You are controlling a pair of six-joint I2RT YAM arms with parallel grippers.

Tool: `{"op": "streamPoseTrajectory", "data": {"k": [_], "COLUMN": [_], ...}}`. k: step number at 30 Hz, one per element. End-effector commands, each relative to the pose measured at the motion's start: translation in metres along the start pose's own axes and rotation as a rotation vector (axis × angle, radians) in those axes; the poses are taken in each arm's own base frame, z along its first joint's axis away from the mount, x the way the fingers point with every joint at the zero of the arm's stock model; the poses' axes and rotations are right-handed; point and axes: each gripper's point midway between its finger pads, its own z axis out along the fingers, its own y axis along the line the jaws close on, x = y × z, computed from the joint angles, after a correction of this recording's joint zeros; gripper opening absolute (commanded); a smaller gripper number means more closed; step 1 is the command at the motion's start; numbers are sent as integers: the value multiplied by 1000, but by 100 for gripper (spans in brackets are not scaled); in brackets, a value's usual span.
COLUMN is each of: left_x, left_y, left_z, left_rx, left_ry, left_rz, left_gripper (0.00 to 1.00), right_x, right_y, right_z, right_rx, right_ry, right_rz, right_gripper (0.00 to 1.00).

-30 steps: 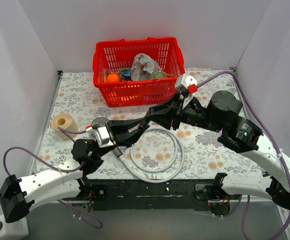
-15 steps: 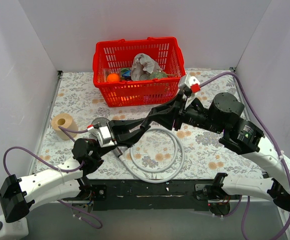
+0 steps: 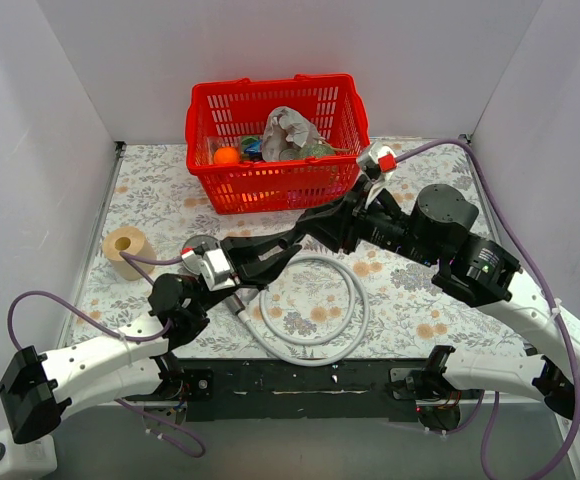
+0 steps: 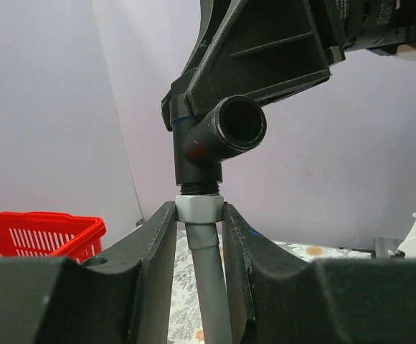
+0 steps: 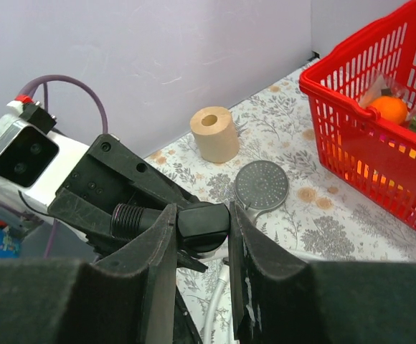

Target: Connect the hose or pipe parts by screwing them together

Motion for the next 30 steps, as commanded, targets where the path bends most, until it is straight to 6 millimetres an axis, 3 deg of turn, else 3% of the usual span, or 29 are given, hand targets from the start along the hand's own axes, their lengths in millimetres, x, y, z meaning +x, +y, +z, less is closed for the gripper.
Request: {"op": "streamPoseTrajectory", "data": {"k": [1, 10, 14, 20, 30], "left_x": [-84, -82, -79, -76, -74], "left_y": [-1, -2, -2, 0, 6], "left_z": [14, 17, 18, 19, 20], "left_rx": [25, 29, 30, 24, -11], "left_ry": [-255, -254, -248, -242, -239], "left_rz": [83, 85, 84, 85, 90], "left_gripper": [0, 0, 0, 0, 0], "right_x": [37, 46, 59, 60, 81], "right_y": [-40, -46, -53, -62, -52], "right_z": [3, 2, 2, -1, -2], "right_rx": [209, 269, 337, 459, 651], "right_ry": [105, 158, 220, 220, 252], "right_rz": [44, 113, 138, 194, 175], "right_gripper": [1, 1, 1, 1, 1]}}
